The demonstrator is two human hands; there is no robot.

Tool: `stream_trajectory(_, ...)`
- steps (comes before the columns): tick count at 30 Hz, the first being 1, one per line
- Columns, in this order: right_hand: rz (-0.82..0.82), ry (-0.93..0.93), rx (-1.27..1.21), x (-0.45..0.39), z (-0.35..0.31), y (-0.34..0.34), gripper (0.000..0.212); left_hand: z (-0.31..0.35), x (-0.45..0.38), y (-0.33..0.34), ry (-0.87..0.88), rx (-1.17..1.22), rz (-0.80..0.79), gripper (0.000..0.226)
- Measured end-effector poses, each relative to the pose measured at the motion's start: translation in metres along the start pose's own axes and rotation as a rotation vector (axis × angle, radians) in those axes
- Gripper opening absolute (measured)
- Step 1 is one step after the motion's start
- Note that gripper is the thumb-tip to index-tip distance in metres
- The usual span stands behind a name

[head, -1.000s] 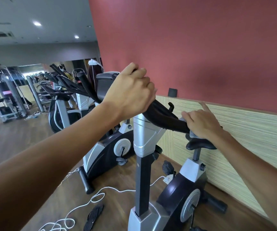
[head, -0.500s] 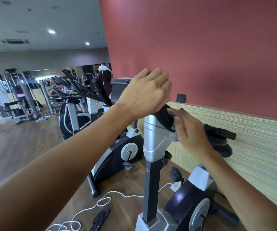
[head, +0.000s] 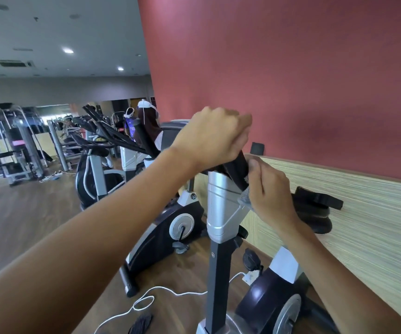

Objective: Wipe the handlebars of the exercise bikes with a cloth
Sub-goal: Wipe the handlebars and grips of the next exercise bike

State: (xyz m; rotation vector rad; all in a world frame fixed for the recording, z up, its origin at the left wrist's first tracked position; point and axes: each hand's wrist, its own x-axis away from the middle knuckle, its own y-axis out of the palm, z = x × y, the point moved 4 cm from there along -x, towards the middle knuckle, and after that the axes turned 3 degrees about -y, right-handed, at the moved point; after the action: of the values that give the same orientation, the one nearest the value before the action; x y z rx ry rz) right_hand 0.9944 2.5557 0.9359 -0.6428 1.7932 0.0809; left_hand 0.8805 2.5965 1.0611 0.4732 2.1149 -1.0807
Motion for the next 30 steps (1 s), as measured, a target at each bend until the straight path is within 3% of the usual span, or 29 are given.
stream_trajectory(7, -0.033, 0.062, 0.07, 0.04, 0.046, -0.023, 0.042, 0.005, -0.001, 0.004, -0.054, 0.115, 0.087, 0.019)
stream_trajectory(14, -0.128, 0.087, -0.163, 0.026, -0.003, -0.009, 0.052, 0.002, -0.005, 0.009, -0.187, 0.146, 0.105, 0.025)
stream_trajectory(20, -0.119, -0.008, -0.049, 0.023, 0.001, -0.011, 0.042, 0.005, -0.005, 0.009, -0.209, 0.193, 0.15, 0.024)
stream_trajectory(26, 0.441, -0.151, 0.131, 0.017, -0.025, 0.025, 0.042, 0.007, -0.001, 0.01, -0.238, 0.218, 0.248, 0.028)
stream_trajectory(30, 0.568, -0.246, 0.349, 0.048, 0.0, 0.042, 0.047, 0.007, 0.004, 0.006, -0.223, 0.257, 0.3, 0.03)
